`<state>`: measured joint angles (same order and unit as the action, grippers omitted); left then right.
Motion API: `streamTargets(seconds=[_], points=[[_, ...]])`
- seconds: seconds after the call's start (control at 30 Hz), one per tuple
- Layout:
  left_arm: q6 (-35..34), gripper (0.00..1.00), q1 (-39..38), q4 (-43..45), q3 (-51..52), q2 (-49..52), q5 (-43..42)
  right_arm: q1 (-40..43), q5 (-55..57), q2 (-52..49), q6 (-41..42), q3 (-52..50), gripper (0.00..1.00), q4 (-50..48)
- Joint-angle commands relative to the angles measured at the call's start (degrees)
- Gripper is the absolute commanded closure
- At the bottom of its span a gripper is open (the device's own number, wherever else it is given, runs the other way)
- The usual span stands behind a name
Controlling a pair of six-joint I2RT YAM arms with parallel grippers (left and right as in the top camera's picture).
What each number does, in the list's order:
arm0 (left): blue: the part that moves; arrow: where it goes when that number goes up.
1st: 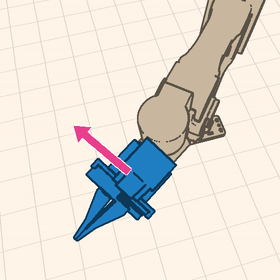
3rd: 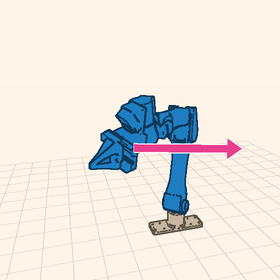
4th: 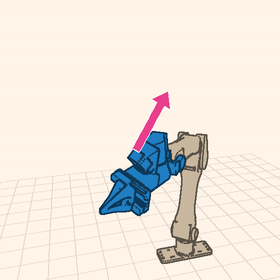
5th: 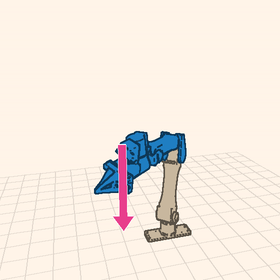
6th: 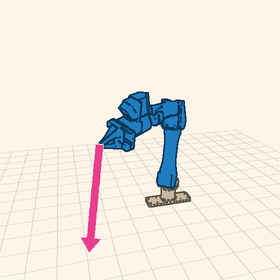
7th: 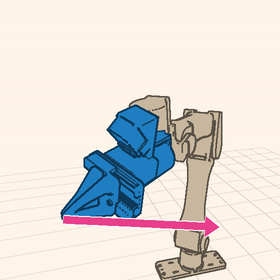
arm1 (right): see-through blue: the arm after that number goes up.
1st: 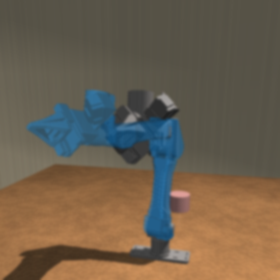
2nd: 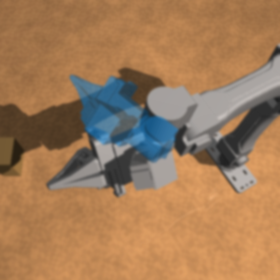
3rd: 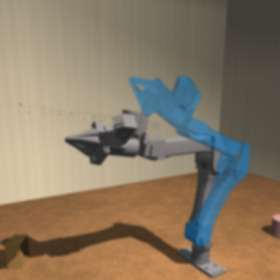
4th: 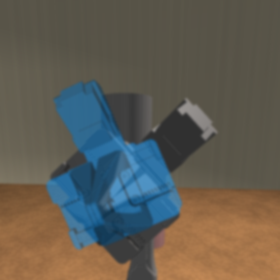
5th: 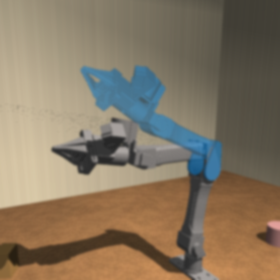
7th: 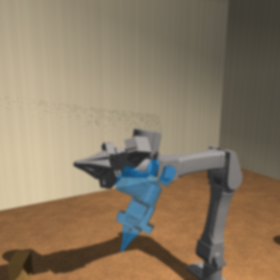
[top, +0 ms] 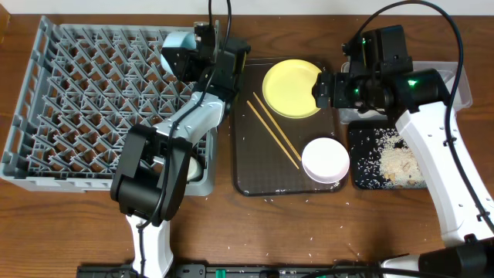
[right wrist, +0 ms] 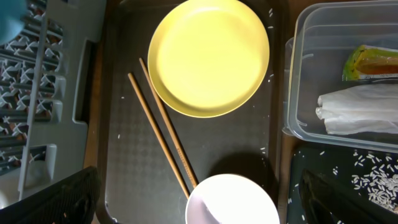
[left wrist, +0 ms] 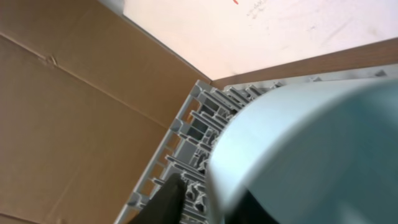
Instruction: Sort waste into correct bins and load items into the dishwasher
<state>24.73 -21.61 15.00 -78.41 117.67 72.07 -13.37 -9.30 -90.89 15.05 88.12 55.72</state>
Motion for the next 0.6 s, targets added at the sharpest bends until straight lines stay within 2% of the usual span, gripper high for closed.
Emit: streamTargets(seconds=[0.0, 0.17, 0.3, 0.47, 0.57], points=[[0.09, 0.58, -0.94, 0.04, 0.31, 0.35, 1.09, 0.17, 0.28, -0.20, 0.33, -0.09, 0.01, 0.04], [0.07, 0.52, -3.61, 0.07, 0.31, 0.35, 1.05, 0.17, 0.28, -0.20, 0.33, -0.11, 0.01, 0.04], [-0.28, 0.43, -5.66, 0.04, 0.31, 0.33, 0.98, 0.17, 0.28, -0.20, 0.33, -0.09, 0.01, 0.04], [-5.75, 0.38, -5.95, -6.19, 0.31, 0.33, -6.21, 0.17, 0.28, -0.20, 0.33, -0.11, 0.01, 0.04], [-8.09, 0.36, -5.90, -7.26, 0.31, 0.33, -6.97, 0.17, 0.28, -0.20, 0.33, -0.11, 0.01, 0.04]])
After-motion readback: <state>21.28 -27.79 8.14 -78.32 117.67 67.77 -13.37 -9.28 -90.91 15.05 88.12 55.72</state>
